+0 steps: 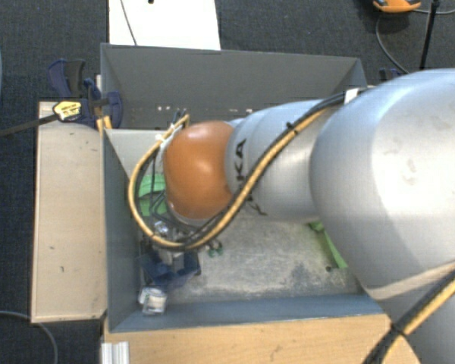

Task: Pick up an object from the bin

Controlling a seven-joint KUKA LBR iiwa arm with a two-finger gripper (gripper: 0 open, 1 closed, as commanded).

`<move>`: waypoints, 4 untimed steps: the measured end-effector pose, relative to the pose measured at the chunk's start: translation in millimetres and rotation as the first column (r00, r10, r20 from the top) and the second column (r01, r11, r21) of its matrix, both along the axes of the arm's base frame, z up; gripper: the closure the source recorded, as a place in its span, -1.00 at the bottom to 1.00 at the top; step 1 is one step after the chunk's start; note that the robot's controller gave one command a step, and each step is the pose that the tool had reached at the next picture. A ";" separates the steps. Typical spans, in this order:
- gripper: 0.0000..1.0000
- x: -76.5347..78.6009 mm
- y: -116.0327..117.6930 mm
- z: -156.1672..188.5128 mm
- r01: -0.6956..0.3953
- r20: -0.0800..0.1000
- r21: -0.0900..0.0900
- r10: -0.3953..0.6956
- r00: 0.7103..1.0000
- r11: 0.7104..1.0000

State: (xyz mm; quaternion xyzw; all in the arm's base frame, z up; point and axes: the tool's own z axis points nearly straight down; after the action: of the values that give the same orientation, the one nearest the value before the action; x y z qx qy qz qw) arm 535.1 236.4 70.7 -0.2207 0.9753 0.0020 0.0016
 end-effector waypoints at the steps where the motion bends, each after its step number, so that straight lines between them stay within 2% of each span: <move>1: 1.00 0.0 0.0 0.0 -0.001 0.000 0.000 0.001 1.000 1.000; 2: 1.00 -6.6 -3.5 24.0 0.038 -0.001 0.001 -0.038 0.999 0.999; 3: 1.00 -1.1 8.2 44.0 0.146 0.003 0.003 -0.146 0.989 0.989; 4: 1.00 -36.0 4.9 80.1 0.208 -0.005 -0.001 -0.208 0.978 0.978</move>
Offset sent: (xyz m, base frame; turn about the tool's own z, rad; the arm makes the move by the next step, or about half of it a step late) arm -0.0127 -0.0067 0.0589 0.1066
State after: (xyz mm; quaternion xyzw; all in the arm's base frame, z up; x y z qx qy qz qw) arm 499.1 241.3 150.8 -0.1176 0.9931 0.0021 -0.0008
